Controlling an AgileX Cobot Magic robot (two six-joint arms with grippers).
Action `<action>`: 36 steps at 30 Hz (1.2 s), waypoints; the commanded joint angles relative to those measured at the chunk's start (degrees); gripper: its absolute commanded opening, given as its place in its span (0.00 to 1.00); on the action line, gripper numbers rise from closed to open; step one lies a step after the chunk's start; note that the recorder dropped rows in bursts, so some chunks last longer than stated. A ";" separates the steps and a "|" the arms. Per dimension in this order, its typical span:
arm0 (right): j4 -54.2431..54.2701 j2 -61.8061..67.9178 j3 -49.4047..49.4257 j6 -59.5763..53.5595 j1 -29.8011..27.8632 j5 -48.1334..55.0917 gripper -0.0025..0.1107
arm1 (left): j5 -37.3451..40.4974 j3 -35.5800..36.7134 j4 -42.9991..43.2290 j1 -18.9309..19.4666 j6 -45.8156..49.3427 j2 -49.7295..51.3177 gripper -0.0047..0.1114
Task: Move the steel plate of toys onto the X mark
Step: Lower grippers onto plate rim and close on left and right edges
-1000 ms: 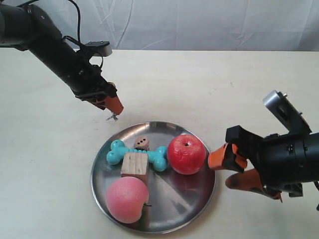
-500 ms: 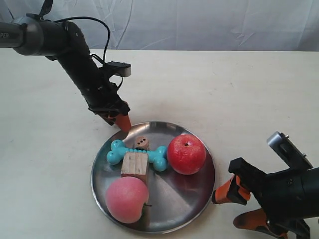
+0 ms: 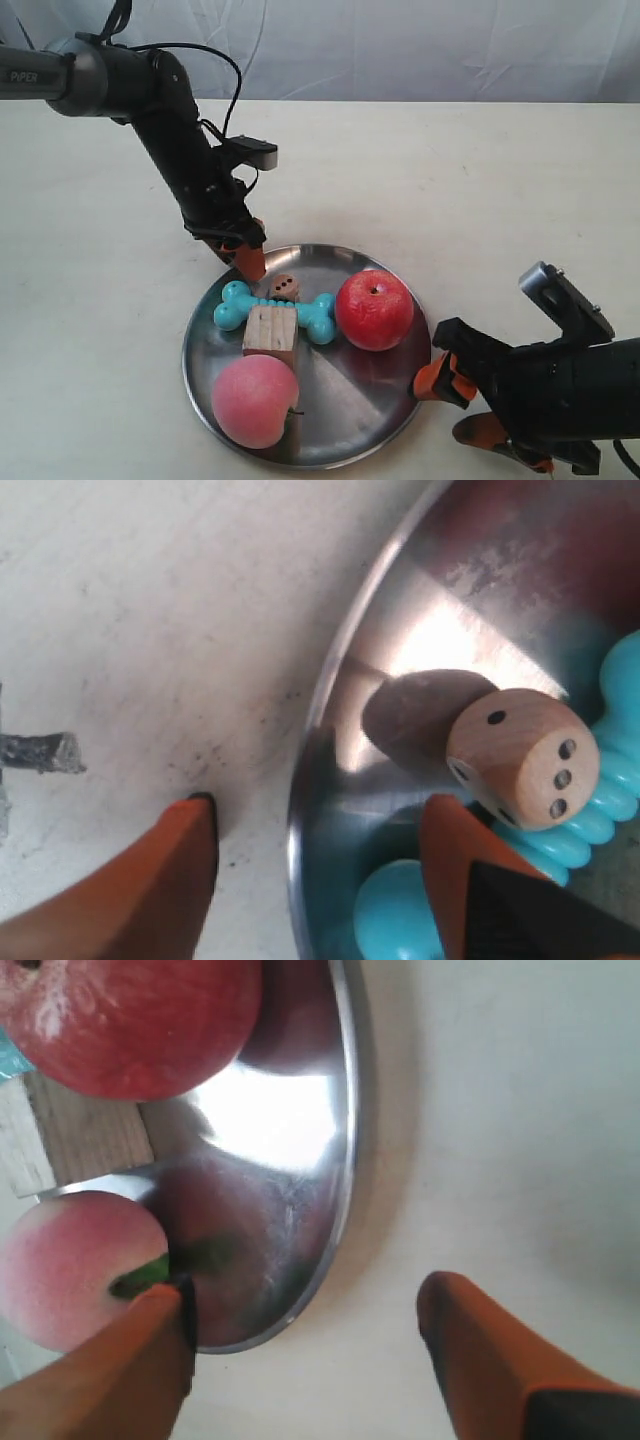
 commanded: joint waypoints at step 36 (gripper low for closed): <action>10.30 15.20 -3.80 -1.68 9.25 -9.44 0.58 | 0.65 -0.31 -1.16 -0.26 -0.56 2.90 0.53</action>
